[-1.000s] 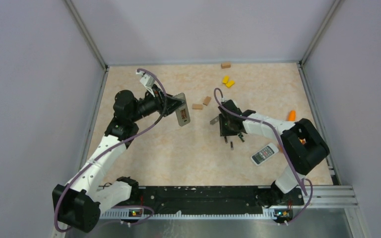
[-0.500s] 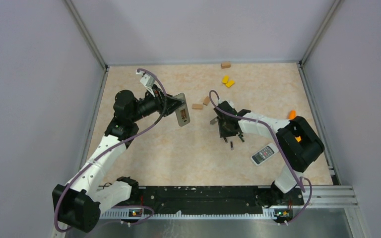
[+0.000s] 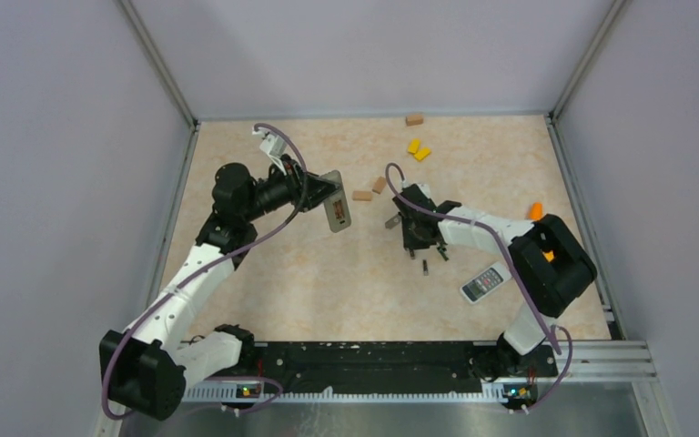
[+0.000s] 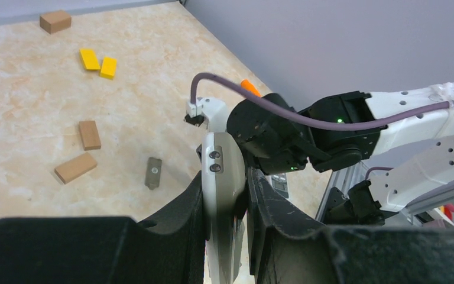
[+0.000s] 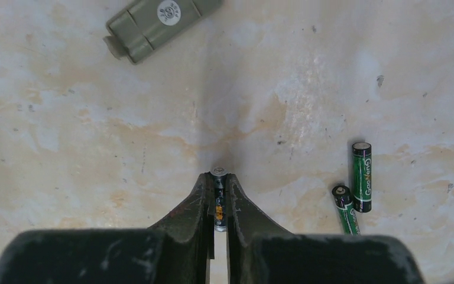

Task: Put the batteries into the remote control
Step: Pick up the battery from the center of the board, then load the battery into the remote control.

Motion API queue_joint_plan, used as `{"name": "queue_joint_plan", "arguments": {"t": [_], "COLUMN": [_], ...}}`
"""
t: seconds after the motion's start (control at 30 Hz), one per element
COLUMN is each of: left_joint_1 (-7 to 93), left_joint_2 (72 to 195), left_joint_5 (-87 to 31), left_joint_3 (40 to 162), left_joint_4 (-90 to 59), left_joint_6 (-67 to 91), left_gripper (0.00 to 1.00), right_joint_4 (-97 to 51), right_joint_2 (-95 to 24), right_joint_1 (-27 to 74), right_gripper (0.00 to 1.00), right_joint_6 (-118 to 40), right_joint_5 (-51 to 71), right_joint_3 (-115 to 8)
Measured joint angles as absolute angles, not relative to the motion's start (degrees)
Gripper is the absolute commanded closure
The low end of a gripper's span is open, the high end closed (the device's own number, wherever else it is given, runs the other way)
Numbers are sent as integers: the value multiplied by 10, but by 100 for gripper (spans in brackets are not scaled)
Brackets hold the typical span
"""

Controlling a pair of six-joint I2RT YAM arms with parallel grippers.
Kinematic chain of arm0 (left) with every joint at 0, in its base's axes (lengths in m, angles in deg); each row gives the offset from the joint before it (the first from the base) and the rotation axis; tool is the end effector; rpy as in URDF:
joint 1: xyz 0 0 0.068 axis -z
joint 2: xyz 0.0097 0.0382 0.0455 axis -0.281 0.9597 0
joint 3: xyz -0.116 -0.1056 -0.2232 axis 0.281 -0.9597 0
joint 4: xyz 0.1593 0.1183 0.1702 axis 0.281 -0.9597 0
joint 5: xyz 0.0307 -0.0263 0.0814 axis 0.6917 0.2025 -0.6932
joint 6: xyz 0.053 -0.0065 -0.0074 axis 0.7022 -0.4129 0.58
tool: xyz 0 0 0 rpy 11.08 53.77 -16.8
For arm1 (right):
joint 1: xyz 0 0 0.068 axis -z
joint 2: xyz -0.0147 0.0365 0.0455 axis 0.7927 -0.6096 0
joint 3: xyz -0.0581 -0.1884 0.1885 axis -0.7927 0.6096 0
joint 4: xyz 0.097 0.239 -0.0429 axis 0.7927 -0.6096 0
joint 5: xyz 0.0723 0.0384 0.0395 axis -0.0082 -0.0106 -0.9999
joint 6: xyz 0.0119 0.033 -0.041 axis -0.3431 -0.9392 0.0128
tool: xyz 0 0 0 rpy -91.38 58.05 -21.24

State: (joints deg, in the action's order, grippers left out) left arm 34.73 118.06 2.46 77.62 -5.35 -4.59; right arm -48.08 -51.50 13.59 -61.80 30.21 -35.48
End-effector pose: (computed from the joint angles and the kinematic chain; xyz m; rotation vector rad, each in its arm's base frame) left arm 0.2237 -0.0979 0.3523 0.4266 1.6361 -1.1508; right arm 0.2586 0.1982 0.1672 -0.1477 2.6521 0.0883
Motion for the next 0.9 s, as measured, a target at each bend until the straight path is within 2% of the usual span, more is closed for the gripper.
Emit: {"name": "queue_joint_plan", "arguments": {"t": [0.2,0.47,0.67,0.9], "left_joint_1": [347,347,347,347], "left_joint_2": [1238,1324,1342,1342], "left_joint_5": [26,46,58,66], "left_joint_3": [774,765,748,749], "left_joint_4": [-17,60,97,81], "left_joint_6": [-122,-254,-315,-353], "left_gripper": [100,100,100,100], "right_joint_4": [-411,-200,-82,-34], "right_joint_2": [-418,-245,-214,-213], "right_joint_1": [136,123,88,73], "right_gripper": [100,100,100,100], "right_joint_6": [-613,-613,-614,-605], "right_joint_5": [282,193,146,128], "right_joint_3": [-332,-282,-255,-252]}}
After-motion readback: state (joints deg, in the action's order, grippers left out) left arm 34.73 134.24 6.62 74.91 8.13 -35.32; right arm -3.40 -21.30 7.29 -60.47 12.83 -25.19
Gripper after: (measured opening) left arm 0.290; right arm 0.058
